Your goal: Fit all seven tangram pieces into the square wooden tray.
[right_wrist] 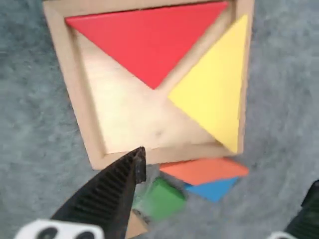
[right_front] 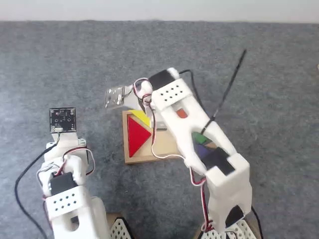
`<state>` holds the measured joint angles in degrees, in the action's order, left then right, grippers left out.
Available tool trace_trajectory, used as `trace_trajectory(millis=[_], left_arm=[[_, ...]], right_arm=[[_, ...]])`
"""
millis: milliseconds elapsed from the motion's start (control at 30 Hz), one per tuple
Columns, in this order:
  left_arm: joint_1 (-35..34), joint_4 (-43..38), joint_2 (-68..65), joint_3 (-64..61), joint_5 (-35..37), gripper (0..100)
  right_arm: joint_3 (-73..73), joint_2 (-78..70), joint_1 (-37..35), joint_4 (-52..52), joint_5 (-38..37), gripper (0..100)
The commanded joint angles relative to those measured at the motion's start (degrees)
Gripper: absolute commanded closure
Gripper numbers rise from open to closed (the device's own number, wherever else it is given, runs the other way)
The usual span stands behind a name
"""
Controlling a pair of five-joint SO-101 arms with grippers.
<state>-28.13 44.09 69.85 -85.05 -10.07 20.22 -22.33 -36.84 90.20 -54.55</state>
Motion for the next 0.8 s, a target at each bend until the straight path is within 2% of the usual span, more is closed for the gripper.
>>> trace_trajectory(millis=[0,133,200,367,567,767], left_arm=[[-0.4,-1.1,-0.2,2.9,-0.4,99],[-0.4,-1.1,-0.2,2.9,-0.4,99],[-0.4,-1.1,-0.2,2.9,-0.4,99],[-0.4,-1.1,-0.2,2.9,-0.4,99],[-0.4,-1.1,-0.2,2.9,-0.4,99],[-0.3,-1.1,-0.2,2.9,-0.4,99]], right_arm=[[1.3,4.7,2.0,-1.5,9.8,65.0],[1.5,0.7,2.9,-5.1,21.4,88.0],[1.6,-1.7,2.6,-5.4,23.8,95.4],[1.8,-6.4,0.7,-8.7,26.9,91.3],[1.8,-7.2,0.9,-19.1,39.1,91.3],[1.4,-10.6,0.8,-28.6,47.8,91.3]])
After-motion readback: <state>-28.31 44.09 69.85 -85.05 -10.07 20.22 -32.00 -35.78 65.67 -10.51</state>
